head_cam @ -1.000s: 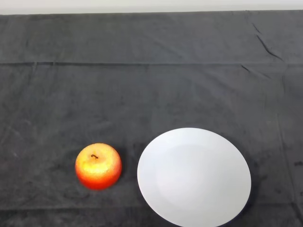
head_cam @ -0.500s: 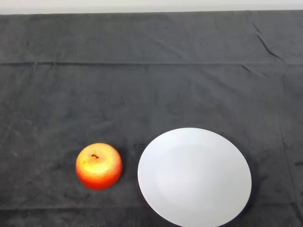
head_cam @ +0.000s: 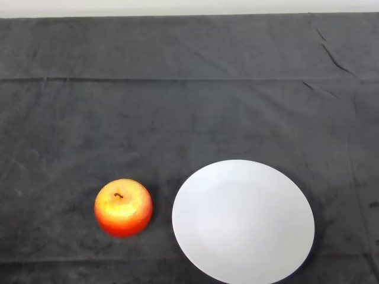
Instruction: Move the apple to the plate
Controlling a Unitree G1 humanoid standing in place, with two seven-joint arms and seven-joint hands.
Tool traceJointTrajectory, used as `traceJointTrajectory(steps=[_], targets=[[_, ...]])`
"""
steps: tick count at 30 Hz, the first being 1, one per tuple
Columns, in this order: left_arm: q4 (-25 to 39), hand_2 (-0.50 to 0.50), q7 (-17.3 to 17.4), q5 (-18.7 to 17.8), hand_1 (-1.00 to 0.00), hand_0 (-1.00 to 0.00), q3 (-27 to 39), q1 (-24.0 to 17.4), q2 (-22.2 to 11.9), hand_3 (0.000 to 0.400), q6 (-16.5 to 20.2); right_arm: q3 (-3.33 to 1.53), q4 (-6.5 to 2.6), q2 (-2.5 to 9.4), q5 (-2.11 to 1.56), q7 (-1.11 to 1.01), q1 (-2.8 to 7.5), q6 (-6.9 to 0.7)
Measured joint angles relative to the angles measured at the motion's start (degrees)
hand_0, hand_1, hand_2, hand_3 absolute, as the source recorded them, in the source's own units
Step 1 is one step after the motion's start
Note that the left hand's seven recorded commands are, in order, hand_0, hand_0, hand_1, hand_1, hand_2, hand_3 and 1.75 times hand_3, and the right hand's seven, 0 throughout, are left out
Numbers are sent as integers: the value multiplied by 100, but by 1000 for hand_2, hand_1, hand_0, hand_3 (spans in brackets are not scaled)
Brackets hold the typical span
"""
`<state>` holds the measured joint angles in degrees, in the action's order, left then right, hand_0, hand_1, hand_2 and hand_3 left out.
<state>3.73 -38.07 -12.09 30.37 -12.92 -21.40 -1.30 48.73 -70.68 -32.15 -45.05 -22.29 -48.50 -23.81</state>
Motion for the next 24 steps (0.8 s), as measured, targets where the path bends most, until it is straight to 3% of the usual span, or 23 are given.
traceJointTrajectory(steps=[13, 24], targets=[[1005, 0, -51, 266, 0, 0, -545, 14, -94, 0, 1022, -2, 1, 0, 0, 1, 0, 0], [1894, 0, -41, 720, 0, 0, -1082, 146, -198, 0, 1864, -2, 2, 0, 0, 2, 0, 0]])
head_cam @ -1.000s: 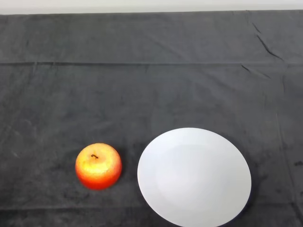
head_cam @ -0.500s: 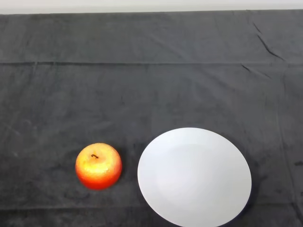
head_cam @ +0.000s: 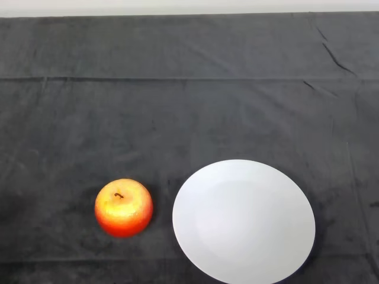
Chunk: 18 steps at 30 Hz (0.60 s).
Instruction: Move the apple to the plate
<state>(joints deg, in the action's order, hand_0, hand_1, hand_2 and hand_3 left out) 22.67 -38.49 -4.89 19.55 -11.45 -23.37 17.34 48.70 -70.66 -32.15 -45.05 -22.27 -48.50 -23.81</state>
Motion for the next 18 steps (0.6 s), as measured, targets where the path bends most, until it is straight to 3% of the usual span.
traceJointTrajectory(steps=[18], targets=[[719, 0, 356, 616, 0, 0, -1075, 535, -50, 0, 1089, 0, 1, 0, 0, 1, 0, 0]])
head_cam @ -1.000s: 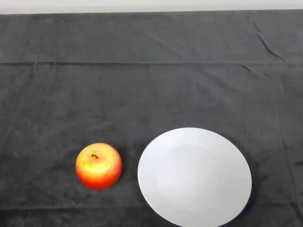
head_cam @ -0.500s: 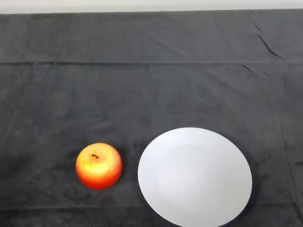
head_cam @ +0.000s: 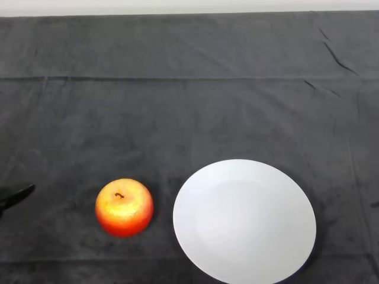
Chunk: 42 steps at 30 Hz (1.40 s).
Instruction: Move the apple to the plate
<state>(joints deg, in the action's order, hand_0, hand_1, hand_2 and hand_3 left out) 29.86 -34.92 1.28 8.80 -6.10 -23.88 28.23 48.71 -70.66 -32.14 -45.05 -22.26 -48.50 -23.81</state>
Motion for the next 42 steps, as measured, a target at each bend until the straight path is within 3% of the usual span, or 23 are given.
traceJointTrajectory(steps=[12, 18, 30, 42], targets=[[176, 0, 274, 445, 0, 0, -1078, 394, -113, 0, 608, 0, 0, 0, 0, 1, 0, 0], [176, 0, 486, 673, 0, 0, -1617, 795, -112, 0, 986, -1, 0, 0, 0, 1, 0, 0], [172, 0, 773, 841, 0, 0, -2496, 1248, -82, 0, 1298, 0, 0, 0, 0, 1, 0, 0], [171, 0, 1273, 873, 0, 0, -2889, 1350, -82, 0, 1787, 0, 0, 0, 0, 1, 0, 0]])
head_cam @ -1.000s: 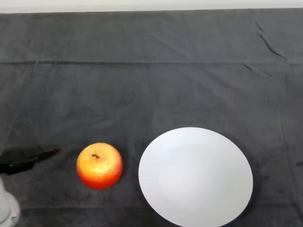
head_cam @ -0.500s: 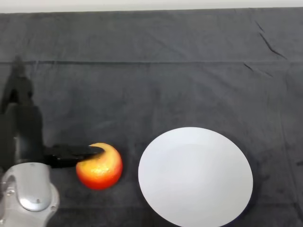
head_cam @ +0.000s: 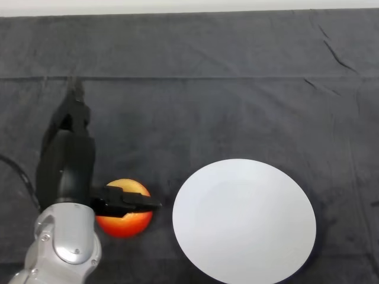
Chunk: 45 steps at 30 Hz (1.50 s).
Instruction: Move the apple to the plate
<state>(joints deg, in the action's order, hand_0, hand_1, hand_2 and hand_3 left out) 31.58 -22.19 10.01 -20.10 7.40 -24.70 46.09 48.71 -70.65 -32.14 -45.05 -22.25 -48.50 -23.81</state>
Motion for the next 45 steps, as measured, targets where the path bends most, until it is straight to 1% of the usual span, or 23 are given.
traceJointTrajectory(steps=[6, 10, 13, 17, 19, 25, 28, 29, 30, 31, 45], targets=[[-1, 0, 323, -2, 0, 0, 2, -3, -52, 0, 59, 0, 0, 0, 0, 0, 0, 0], [-60, 0, 431, -2, 0, 0, 9, -4, -83, 0, 59, 0, 0, 0, 0, 0, 0, 0], [-210, 0, 443, -2, 0, 0, 9, -5, -83, 0, 49, 0, 0, 0, 0, 0, 0, 0], [-587, 0, 448, -2, 0, 0, 9, -8, -83, 0, 1, 0, 0, 0, 0, 0, 0, 0], [-732, 0, 457, -2, 0, 0, 9, -14, -82, 0, -77, 0, 0, 0, 0, 0, 0, 0], [-907, 0, 458, -2, 0, 0, 10, -13, -69, 0, -268, 0, 0, 0, 0, 0, 0, 0], [-1002, 0, 459, -2, 0, 0, 10, -14, -63, 0, -282, 0, 0, 0, 0, 0, 0, 0], [-1004, -10, 462, -2, -94, -114, 10, -14, -63, 45, -282, 0, 0, 0, 0, 0, 0, 0], [-1005, -120, 465, -2, -592, -831, 10, -14, -62, 333, -282, 0, 0, 0, 0, 0, 0, 0], [-1004, 0, 469, -2, -1000, -1000, 14, -14, -61, 400, -282, -1, 0, 0, 0, 0, 0, 0], [-1001, 0, 604, -7, -1000, -1000, 100, -13, -28, 400, -259, -1, 0, 0, 0, 0, 0, 0]])
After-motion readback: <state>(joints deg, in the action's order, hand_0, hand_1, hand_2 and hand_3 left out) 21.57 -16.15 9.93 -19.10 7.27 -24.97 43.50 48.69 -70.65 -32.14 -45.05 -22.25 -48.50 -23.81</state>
